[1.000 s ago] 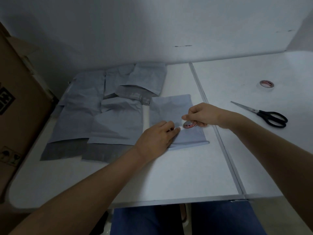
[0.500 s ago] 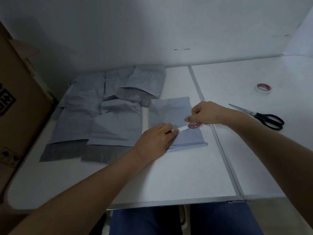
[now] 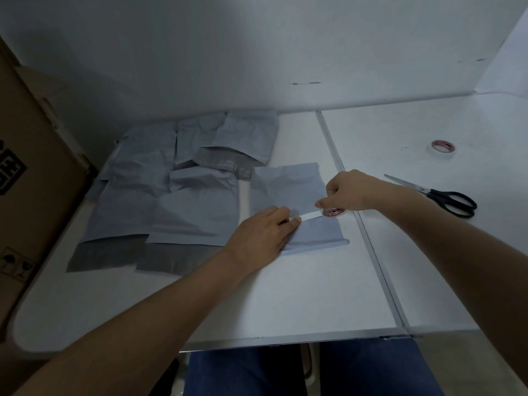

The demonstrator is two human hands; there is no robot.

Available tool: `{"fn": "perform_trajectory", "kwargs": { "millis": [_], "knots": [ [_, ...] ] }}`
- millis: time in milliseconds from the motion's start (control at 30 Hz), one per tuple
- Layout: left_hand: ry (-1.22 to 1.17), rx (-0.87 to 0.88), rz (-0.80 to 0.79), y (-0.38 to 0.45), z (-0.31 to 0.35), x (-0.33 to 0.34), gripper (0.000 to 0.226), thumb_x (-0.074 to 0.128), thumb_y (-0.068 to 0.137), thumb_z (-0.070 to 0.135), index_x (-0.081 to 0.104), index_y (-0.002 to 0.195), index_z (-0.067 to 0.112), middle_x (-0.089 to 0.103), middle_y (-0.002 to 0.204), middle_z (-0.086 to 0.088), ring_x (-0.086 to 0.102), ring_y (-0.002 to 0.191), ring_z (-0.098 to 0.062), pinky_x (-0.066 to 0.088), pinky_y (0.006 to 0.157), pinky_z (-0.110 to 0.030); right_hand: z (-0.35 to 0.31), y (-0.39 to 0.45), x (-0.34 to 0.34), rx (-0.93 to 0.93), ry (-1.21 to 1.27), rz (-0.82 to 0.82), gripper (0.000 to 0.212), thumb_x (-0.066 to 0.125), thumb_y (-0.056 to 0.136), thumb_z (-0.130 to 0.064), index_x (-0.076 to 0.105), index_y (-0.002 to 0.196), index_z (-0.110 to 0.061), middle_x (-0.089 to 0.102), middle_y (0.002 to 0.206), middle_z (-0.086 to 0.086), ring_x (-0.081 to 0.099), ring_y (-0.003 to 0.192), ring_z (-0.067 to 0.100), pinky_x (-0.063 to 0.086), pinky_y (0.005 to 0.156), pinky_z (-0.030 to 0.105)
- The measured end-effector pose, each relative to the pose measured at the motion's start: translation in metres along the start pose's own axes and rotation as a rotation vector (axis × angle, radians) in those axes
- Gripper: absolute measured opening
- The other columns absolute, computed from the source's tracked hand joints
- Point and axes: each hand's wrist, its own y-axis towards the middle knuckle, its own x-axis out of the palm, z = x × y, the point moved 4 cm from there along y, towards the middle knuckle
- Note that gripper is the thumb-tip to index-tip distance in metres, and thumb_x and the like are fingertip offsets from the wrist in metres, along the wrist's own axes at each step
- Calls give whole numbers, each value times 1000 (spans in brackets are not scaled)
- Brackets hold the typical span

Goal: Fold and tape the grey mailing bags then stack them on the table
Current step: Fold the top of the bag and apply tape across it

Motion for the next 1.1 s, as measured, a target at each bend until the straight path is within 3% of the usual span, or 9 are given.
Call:
{"fn": "perform_trajectory", "kwargs": {
  "millis": [333, 500, 700, 900, 1100],
  "knots": [
    [12, -12, -27, 0, 0, 0, 37, 42, 91, 21, 66, 119, 11, 56, 91, -2, 54, 80, -20, 45, 52, -31, 1, -5, -1, 22, -66, -16, 46, 62, 86, -49, 45, 59, -16, 48, 64, 1, 46, 61, 15, 29, 50, 24],
    [9, -13, -28, 0, -1, -1, 37, 41, 91, 20, 66, 118, 12, 56, 91, -2, 54, 80, -19, 44, 54, -31, 6, -6, 1, 49, 20, -26, 51, 44, 97, -49, 44, 59, -15, 47, 64, 3, 46, 62, 18, 32, 54, 25],
    [9, -20, -46, 0, 0, -1, 39, 40, 92, 22, 66, 119, 12, 56, 91, -2, 54, 80, -20, 44, 53, -31, 11, -6, 4, 54, 33, 15, 46, 55, 93, -40, 41, 56, -18, 45, 62, 1, 39, 55, 12, 29, 52, 25],
    [48, 7, -40, 0, 2, -4, 38, 40, 91, 21, 65, 117, 12, 56, 92, -2, 54, 78, -19, 40, 53, -29, 10, -5, 4, 68, -43, 29, 41, 58, 91, -40, 49, 61, -13, 52, 66, 4, 46, 58, 15, 32, 51, 24],
    [75, 38, -89, 2, 2, -3, 40, 41, 88, 20, 59, 122, 12, 53, 99, -2, 48, 81, -18, 47, 55, -33, 12, -4, 7, 60, -62, 82, 37, 60, 88, -39, 53, 65, -11, 53, 68, 5, 50, 62, 19, 35, 54, 24]
  ]
}}
